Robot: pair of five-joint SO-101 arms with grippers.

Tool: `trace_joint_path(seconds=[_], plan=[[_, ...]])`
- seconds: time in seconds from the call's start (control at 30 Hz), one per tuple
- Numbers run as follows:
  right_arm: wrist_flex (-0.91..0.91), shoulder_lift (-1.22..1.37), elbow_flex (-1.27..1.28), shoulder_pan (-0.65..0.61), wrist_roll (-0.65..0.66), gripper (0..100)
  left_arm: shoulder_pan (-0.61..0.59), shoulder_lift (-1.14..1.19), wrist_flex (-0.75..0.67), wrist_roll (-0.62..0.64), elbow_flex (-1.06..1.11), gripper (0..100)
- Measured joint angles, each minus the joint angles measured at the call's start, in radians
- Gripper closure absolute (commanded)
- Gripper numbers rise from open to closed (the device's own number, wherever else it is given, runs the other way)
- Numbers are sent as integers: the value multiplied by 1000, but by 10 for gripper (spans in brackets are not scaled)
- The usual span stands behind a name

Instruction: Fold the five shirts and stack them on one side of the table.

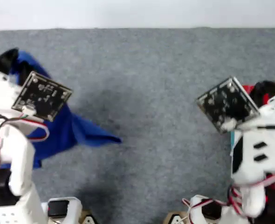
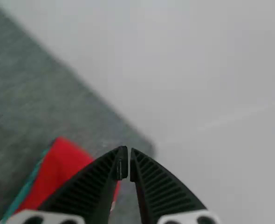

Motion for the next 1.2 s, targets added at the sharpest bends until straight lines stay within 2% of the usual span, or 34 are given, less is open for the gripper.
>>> trace_joint_path(seconds=[0.23,0.33,0.43,0.5,0.6,0.73,0.87,1.0,1.2], plan=[[74,5,219,2,-158,983,285,31,-190,9,11,985],[74,18,344,0,-203,983,347,87,-259,9,-23,985],[74,20,443,0,-229,983,362,129,-262,9,-81,985],[74,20,489,0,-249,983,364,140,-215,9,-100,985],[74,20,543,-23,-284,983,364,147,-66,9,-100,985],[74,20,629,-144,-330,983,364,146,144,9,-14,986],[63,21,732,-321,-413,942,269,147,169,9,183,986],[51,60,830,-503,-485,850,115,147,81,9,399,986],[51,236,839,-624,-499,841,-95,147,-77,9,663,986]])
